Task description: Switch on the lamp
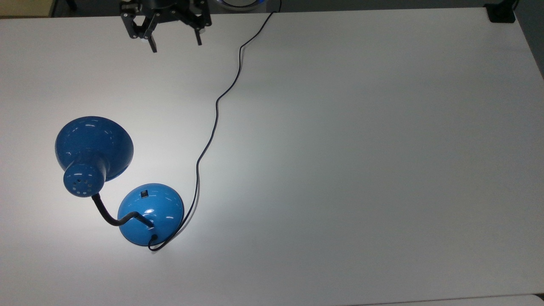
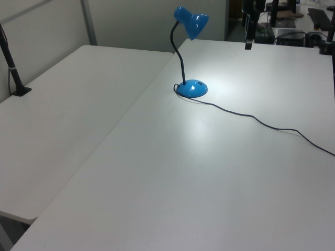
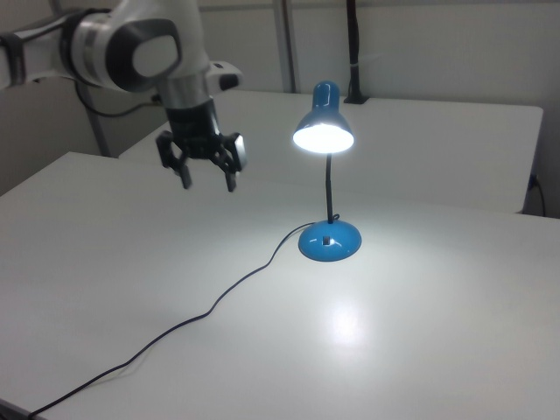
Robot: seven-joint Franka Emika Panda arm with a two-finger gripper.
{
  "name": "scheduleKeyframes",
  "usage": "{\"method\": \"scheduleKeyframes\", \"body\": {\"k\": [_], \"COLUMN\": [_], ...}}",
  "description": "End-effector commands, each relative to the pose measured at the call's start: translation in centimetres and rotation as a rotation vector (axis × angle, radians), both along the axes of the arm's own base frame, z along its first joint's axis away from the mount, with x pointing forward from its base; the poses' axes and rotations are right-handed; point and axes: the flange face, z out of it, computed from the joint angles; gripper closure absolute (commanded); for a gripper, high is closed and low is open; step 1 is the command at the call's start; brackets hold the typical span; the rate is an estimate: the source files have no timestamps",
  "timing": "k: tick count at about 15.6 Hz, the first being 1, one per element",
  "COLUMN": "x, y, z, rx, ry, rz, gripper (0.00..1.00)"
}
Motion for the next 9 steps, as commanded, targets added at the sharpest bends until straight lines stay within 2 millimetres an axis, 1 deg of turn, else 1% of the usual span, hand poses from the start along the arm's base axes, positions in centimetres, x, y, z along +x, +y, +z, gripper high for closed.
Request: {"method": "scheduleKeyframes", "body": {"k": [1, 3, 6, 9], "x": [-1.1, -1.6, -1.3, -1.1], "y": [4.5, 4.8, 4.8, 4.8], "z": [0.9, 1.7, 1.8, 2.4], "rx": [0.032, 0.037, 0.041, 0.04], "ry": [-0.008, -0.016, -0.028, -0.039], "rz": [-0.136, -0.133, -0.143, -0.144], "gripper": [0.0, 0.0, 0.0, 0.0]}}
